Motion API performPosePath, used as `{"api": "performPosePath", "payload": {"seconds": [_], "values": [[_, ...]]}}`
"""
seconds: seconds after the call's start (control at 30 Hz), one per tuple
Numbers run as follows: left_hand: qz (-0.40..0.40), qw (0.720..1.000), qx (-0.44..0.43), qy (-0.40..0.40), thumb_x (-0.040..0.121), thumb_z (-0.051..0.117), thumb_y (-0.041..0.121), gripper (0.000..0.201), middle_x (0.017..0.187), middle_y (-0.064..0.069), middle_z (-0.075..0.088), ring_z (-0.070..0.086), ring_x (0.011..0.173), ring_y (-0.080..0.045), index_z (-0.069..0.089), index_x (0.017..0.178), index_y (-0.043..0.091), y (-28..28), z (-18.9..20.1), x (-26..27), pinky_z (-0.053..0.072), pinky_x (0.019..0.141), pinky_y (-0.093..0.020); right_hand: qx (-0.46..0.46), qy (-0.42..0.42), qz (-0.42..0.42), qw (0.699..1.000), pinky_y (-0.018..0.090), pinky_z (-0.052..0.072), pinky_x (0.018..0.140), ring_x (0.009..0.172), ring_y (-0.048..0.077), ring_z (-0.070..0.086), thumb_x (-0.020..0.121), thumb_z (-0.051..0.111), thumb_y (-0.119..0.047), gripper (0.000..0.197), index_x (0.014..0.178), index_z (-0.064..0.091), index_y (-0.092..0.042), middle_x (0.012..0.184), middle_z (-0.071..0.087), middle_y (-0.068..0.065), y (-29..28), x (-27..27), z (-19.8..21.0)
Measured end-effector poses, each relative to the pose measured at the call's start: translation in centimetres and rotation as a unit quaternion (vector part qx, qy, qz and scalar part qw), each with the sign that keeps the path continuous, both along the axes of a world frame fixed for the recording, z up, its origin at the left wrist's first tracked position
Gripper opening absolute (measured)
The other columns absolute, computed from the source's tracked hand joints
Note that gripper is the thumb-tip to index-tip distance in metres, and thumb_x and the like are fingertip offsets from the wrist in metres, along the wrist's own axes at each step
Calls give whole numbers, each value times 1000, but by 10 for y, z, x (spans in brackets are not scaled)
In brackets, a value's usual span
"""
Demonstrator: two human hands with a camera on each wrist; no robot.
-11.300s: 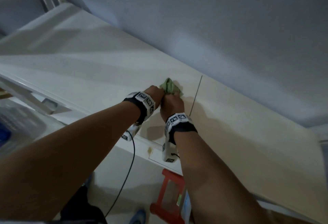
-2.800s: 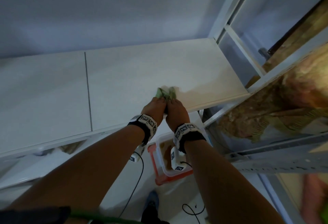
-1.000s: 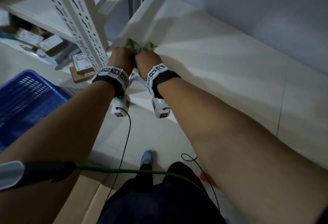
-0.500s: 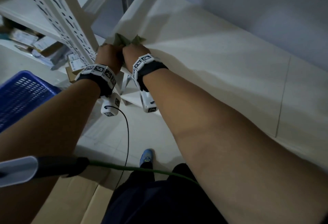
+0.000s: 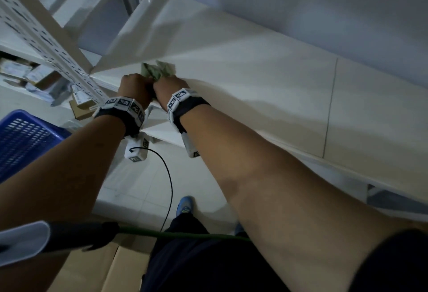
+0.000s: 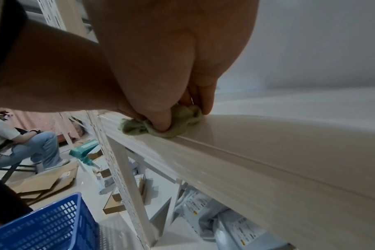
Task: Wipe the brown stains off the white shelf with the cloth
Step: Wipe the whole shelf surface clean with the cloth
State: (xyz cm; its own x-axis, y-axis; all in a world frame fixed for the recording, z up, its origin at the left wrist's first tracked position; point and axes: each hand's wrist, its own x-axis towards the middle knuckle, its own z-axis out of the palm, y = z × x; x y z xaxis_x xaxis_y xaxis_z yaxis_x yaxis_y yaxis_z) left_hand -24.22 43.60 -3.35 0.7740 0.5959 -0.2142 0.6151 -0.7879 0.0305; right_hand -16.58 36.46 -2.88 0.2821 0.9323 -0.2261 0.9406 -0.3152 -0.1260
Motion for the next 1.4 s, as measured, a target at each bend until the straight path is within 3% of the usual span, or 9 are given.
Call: {"api": "performPosePath", "payload": {"seconds": [0.17, 0.33, 0.47, 0.63, 0.87, 1.03, 1.23, 1.4], "values": [[-10, 1000, 1, 23, 87, 52, 6, 21, 91, -26, 68, 64, 90, -41, 71, 91, 1, -74, 2, 30, 47, 80, -40, -1, 11, -18, 1000, 31, 46, 76, 103, 27, 64, 95, 42, -5, 28, 104, 68, -8, 112, 68, 10, -74, 28, 1], [-54, 997, 19, 61, 88, 50, 9, 22, 93, -18, 70, 65, 92, -36, 72, 92, 7, -159, 1, 65, 48, 79, -36, -12, 28, -41, 999, 32, 48, 73, 95, 29, 66, 90, 50, -7, 20, 95, 70, -7, 103, 69, 12, -165, 60, -1], [-97, 992, 26, 73, 89, 49, 12, 23, 100, -15, 70, 65, 97, -34, 71, 97, 11, -225, 4, 98, 49, 80, -34, -18, 26, -52, 998, 36, 53, 79, 94, 31, 66, 89, 53, -11, 19, 97, 70, -6, 102, 69, 14, -238, 88, 2], [-130, 990, 4, 56, 88, 51, 14, 22, 91, -14, 70, 65, 89, -36, 72, 94, 12, -313, 0, 152, 46, 70, -33, -9, 4, -91, 996, 37, 50, 79, 101, 34, 63, 91, 48, -1, 24, 107, 67, 0, 108, 67, 16, -340, 135, 1], [-184, 983, 7, 21, 88, 46, 7, 26, 93, -18, 70, 64, 90, -37, 70, 98, 8, -413, -7, 210, 47, 77, -36, 13, -10, -154, 988, 35, 48, 78, 99, 34, 64, 93, 46, -6, 26, 105, 68, -2, 107, 68, 16, -445, 183, -5], [-194, 981, -13, 8, 87, 46, 6, 28, 91, -19, 68, 63, 88, -38, 70, 98, 14, -453, -13, 234, 45, 74, -36, 58, 22, -224, 973, 32, 47, 78, 96, 32, 65, 92, 47, -11, 25, 95, 72, -4, 100, 71, 13, -488, 196, -10], [-204, 978, -38, 7, 88, 46, 7, 25, 92, -20, 68, 63, 89, -37, 71, 89, 8, -502, -10, 260, 45, 72, -34, 77, -6, -236, 969, 40, 51, 72, 82, 37, 66, 82, 59, -1, 16, 86, 74, -1, 82, 71, 16, -534, 213, -21], [-250, 968, -13, 7, 87, 47, 6, 25, 90, -17, 69, 64, 87, -36, 70, 92, 12, -526, -9, 274, 44, 71, -34, 82, -33, -256, 962, 39, 49, 79, 90, 34, 64, 85, 53, -2, 22, 94, 73, -5, 89, 71, 11, -561, 221, -22]]}}
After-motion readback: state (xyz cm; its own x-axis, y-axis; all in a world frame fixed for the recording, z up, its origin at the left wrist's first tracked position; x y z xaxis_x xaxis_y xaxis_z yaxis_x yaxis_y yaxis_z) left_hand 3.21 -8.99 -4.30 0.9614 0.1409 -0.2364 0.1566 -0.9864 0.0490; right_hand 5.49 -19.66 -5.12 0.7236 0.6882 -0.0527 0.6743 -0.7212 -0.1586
